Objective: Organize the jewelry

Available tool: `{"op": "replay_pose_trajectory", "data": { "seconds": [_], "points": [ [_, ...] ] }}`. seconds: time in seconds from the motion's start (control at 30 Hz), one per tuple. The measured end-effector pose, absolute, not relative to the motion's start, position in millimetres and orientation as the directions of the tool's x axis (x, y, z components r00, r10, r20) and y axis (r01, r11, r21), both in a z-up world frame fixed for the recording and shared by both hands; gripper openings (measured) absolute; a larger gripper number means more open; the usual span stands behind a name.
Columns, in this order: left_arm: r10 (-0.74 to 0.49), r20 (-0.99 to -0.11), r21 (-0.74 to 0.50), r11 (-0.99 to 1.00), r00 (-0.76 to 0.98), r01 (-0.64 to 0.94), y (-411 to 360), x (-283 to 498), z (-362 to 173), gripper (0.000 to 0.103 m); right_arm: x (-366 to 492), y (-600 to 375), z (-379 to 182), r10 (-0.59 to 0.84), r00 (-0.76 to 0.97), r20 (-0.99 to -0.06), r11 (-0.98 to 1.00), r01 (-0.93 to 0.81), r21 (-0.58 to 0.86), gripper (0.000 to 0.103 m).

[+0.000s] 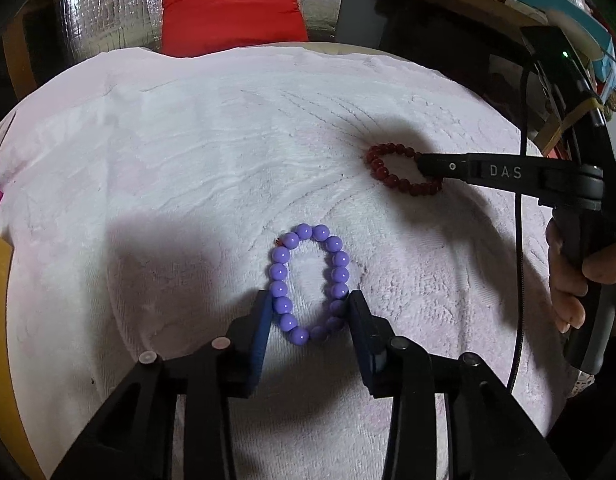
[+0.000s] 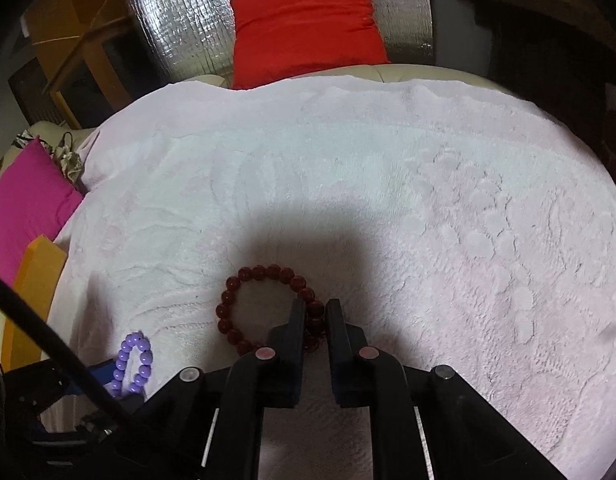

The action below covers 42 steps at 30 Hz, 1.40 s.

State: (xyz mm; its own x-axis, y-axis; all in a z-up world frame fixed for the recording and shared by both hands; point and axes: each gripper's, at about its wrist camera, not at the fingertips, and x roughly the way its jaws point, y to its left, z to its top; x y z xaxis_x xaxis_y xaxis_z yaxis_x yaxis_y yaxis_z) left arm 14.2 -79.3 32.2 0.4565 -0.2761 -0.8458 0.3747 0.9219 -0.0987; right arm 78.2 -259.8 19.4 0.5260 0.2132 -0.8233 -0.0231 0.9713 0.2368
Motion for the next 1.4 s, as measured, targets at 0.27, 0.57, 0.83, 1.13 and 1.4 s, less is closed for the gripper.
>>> {"op": "replay_pose_trajectory", "data": {
  "seconds": [0.27,0.57,0.83,1.13,1.4],
  "points": [
    [-0.262,-0.837,-0.099,0.936,0.479,0.339,-75.9,13.4,36.8,0.02,74.2,-243.0,19.6,0.178,0.566,-0.805,0.984,-0.078,0.162,0.012],
    [-0.208,-0.802,-0.039,0.953,0.56,0.3,-71.5,5.9,53.0,0.02,69.5,-238.8,36.6,0.203,0.631,-0.749,0.978,-0.093,0.187,0.01],
    [-0.184,-0.774,-0.017,0.962,0.606,0.271,-60.7,-0.4,69.0,0.02,62.0,-229.4,58.3,0.247,0.685,-0.686,0.966,-0.119,0.23,0.01],
    [-0.18,-0.75,-0.025,0.969,0.637,0.244,-43.4,-9.4,83.0,0.02,53.7,-215.0,72.8,0.277,0.708,-0.65,0.958,-0.149,0.246,0.01],
    [-0.178,-0.744,-0.043,0.975,0.644,0.219,-31.2,-10.9,87.6,0.02,50.0,-213.7,76.2,0.282,0.703,-0.653,0.957,-0.157,0.244,0.01]
  ]
}}
